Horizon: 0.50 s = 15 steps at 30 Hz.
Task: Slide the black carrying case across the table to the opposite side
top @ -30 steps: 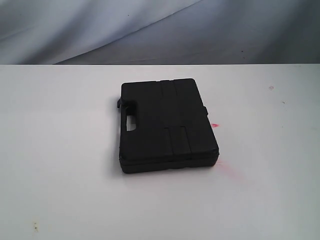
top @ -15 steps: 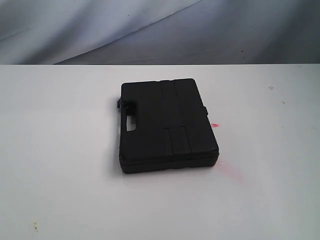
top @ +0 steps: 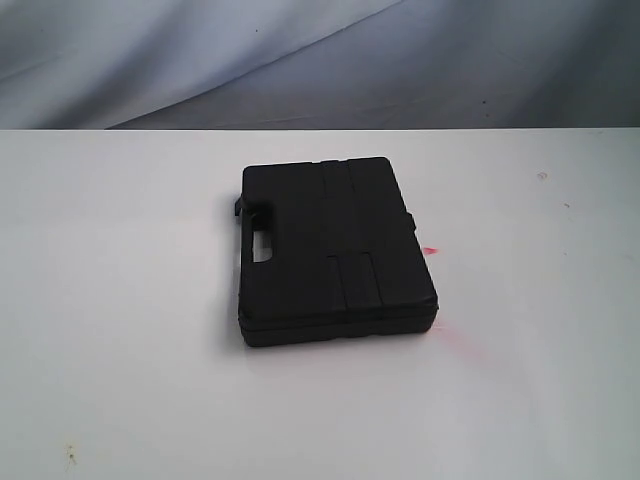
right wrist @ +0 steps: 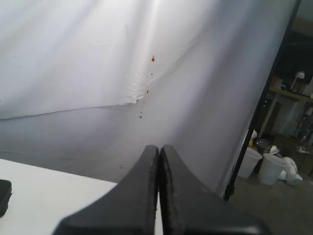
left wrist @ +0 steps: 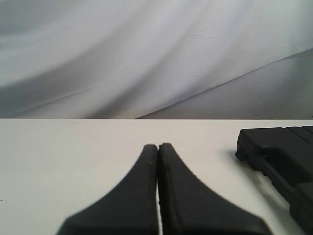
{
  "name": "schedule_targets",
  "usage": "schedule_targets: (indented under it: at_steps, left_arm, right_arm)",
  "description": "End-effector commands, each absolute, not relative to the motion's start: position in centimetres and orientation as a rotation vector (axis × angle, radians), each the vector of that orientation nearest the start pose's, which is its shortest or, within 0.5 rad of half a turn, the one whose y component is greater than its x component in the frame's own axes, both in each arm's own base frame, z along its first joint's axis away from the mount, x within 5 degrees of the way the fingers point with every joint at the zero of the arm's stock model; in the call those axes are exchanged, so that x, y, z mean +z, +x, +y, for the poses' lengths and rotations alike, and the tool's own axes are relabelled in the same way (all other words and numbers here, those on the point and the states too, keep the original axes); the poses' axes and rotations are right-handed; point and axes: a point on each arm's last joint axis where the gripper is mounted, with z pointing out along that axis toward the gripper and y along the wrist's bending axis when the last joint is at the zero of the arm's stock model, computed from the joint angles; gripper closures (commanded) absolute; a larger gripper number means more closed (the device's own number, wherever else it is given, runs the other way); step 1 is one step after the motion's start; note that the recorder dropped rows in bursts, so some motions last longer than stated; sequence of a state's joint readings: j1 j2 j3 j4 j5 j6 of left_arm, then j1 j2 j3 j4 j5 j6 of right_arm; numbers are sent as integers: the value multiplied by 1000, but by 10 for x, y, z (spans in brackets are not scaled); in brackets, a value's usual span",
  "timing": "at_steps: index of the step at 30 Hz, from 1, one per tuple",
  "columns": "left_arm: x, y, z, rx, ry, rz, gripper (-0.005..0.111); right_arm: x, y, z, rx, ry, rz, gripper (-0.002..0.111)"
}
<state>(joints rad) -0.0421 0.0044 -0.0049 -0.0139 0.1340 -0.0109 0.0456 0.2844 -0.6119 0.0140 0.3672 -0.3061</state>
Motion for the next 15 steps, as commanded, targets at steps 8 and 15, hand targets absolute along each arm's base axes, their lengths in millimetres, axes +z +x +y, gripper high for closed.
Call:
schedule_targets:
  at_steps: [8,15]
  left_arm:
    - [201,56,-2,-59,7,1616,107]
    - [201,56,-2,-58,6,1616,107]
  right_arm:
    - [270,52,16,-37,-300,1585,108]
    - [261,56,17,139,-143,1554,108]
